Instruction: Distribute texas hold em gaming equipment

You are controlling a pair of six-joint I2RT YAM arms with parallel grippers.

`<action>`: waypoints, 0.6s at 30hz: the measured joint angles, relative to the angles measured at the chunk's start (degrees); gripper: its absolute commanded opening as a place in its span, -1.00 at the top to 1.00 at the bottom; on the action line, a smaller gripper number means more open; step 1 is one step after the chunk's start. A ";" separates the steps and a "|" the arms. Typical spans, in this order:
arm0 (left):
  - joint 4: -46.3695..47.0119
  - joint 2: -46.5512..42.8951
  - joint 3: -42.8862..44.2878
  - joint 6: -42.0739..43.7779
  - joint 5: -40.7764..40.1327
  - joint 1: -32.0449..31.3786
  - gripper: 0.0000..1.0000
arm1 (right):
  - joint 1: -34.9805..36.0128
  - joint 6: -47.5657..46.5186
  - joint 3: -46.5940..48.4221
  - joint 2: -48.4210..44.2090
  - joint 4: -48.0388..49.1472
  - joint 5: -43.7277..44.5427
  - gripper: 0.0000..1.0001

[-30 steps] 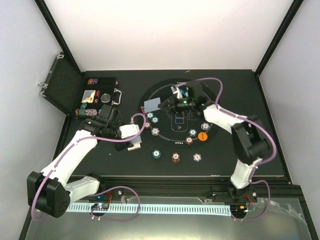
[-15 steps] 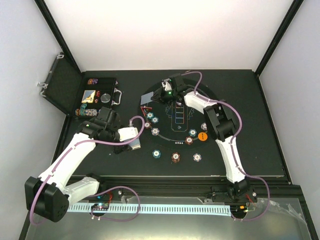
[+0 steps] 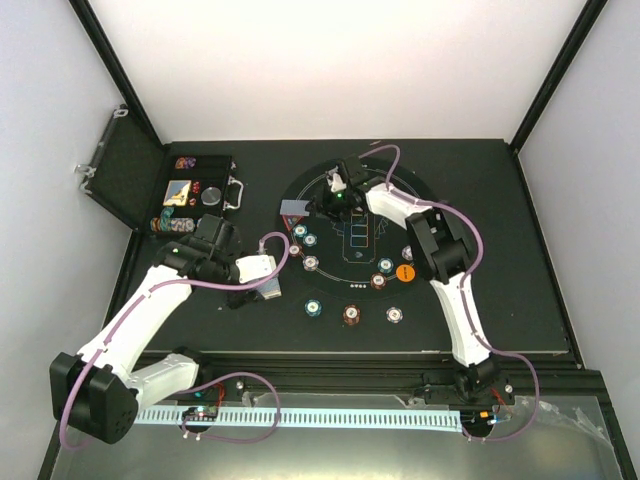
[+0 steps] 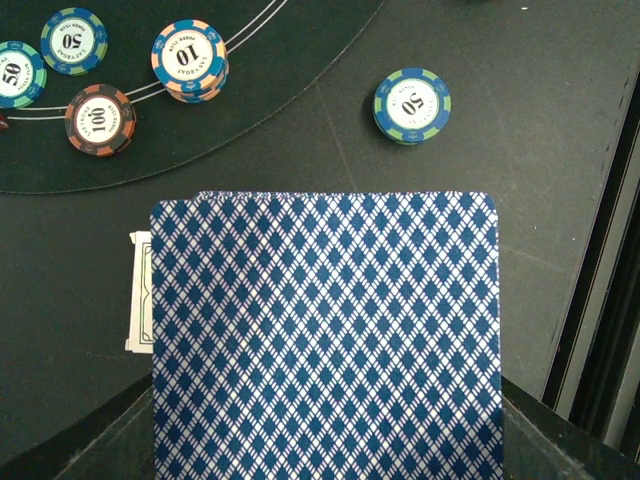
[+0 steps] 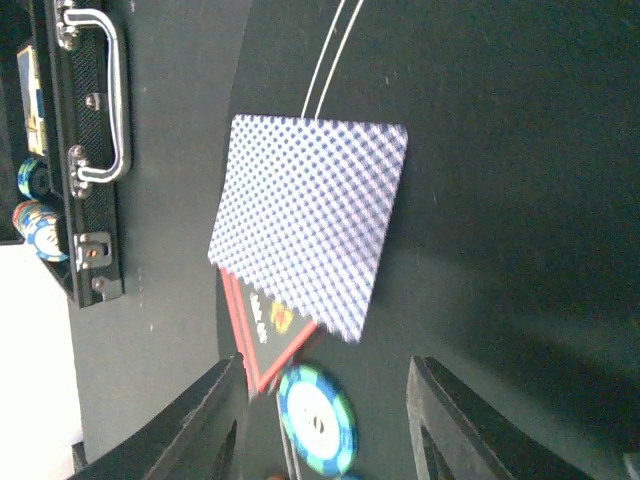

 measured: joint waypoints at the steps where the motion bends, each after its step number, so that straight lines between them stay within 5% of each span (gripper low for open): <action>1: 0.00 0.07 0.02 0.00 0.04 0.00 0.97 | 0.00 -0.39 -1.42 -1.36 -0.24 0.44 0.00; 10: -0.02 0.72 0.09 -0.02 0.07 0.02 0.97 | 2.12 1.88 -26.34 -26.03 9.68 -1.62 -0.34; 18: -0.02 0.74 1.27 -0.31 0.66 0.04 0.97 | 13.33 9.86 -49.11 -38.18 26.49 -7.02 -0.59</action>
